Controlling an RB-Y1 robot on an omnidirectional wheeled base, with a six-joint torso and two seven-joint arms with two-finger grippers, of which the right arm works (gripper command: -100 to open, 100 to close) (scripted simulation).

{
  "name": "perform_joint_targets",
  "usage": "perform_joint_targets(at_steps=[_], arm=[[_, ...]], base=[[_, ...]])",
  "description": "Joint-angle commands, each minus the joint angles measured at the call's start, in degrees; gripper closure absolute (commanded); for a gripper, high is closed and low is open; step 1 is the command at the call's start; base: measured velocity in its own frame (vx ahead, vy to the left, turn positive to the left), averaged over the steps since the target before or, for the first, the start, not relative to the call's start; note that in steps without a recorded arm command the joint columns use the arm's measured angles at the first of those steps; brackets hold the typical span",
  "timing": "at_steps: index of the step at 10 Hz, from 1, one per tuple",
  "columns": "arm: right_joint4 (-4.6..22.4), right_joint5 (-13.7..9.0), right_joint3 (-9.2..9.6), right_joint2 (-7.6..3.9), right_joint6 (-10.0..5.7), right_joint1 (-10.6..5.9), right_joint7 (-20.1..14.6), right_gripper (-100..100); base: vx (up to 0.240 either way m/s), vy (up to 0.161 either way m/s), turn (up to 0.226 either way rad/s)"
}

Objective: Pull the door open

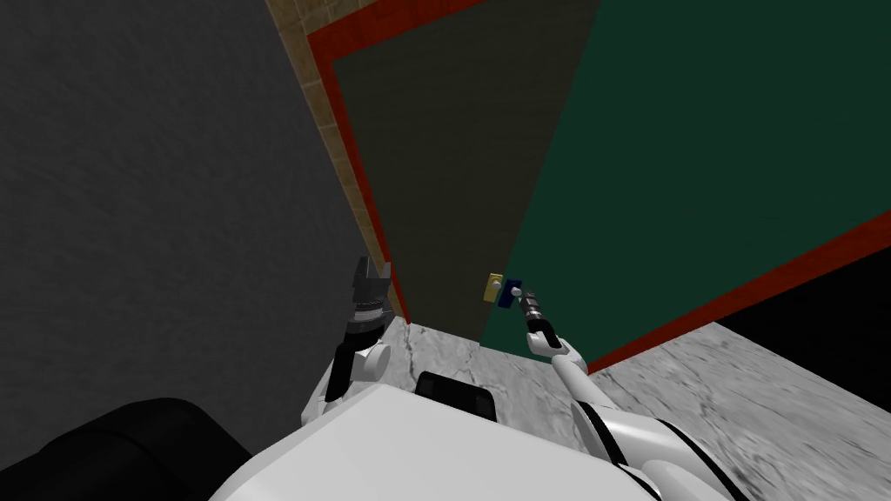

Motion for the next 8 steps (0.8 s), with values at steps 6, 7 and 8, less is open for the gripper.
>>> perform_joint_targets(at_steps=[6,7,8], arm=[[-0.14,0.0,-0.01,-0.01,0.13,0.09,0.02,100],[0.13,-0.16,-0.41,-0.86,0.22,0.71,-0.11,-100],[0.13,-0.16,-0.41,-0.86,0.22,0.71,-0.11,-100]], base=[[-0.005,-0.004,0.0],[-0.109,-0.043,-0.126],[-0.113,-0.08,-0.101]])
